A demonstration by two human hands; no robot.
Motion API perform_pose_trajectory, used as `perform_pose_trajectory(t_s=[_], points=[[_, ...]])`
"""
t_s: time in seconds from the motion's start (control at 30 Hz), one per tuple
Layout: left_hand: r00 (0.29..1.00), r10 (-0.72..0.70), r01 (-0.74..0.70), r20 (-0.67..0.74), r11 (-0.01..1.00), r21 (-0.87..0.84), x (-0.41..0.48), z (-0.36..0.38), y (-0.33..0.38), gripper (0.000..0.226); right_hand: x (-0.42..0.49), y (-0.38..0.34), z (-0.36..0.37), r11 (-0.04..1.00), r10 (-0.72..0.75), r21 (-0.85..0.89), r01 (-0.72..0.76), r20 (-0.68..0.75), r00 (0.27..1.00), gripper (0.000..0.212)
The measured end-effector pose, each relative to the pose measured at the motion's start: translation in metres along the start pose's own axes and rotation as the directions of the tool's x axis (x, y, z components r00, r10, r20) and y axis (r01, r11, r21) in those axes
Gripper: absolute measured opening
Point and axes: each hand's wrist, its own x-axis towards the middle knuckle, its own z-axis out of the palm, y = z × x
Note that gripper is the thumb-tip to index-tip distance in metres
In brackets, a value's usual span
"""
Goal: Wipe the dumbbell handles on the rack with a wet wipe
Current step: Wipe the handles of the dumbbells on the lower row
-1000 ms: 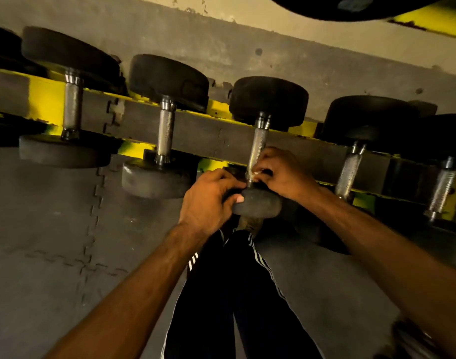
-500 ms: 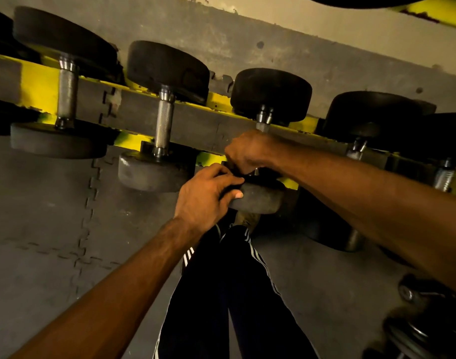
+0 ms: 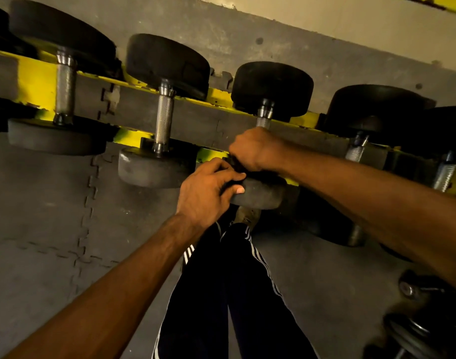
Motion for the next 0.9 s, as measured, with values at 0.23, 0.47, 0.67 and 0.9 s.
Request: perform_pose_trajectory(t_s=[0.23, 0.47, 0.67, 0.9], points=[[1.0, -0.012, 0.012, 0.003, 1.0, -0.014, 0.0, 0.001, 0.002, 0.029, 0.011, 0.003, -0.024, 0.995, 0.019, 0.089, -0.049, 0.309, 0.951, 0.026], [0.995, 0.017, -0.022, -0.093, 0.999, -0.045, -0.005, 0.01, -0.004, 0.026, -0.045, 0.024, 0.082, 0.785, 0.197, 0.619, 0.028, -0.293, 0.936, 0.018], [0.993, 0.024, -0.032, -0.119, 0.997, -0.072, -0.004, 0.013, -0.007, 0.024, -0.04, 0.015, 0.105, 0.186, 0.541, 0.955, -0.232, 0.097, 0.835, 0.016], [0.995, 0.01, -0.019, -0.099, 0.996, -0.086, -0.003, 0.011, -0.005, 0.024, -0.011, 0.032, 0.103, 0.12, 0.354, 0.951, -0.286, 0.228, 0.907, 0.015]])
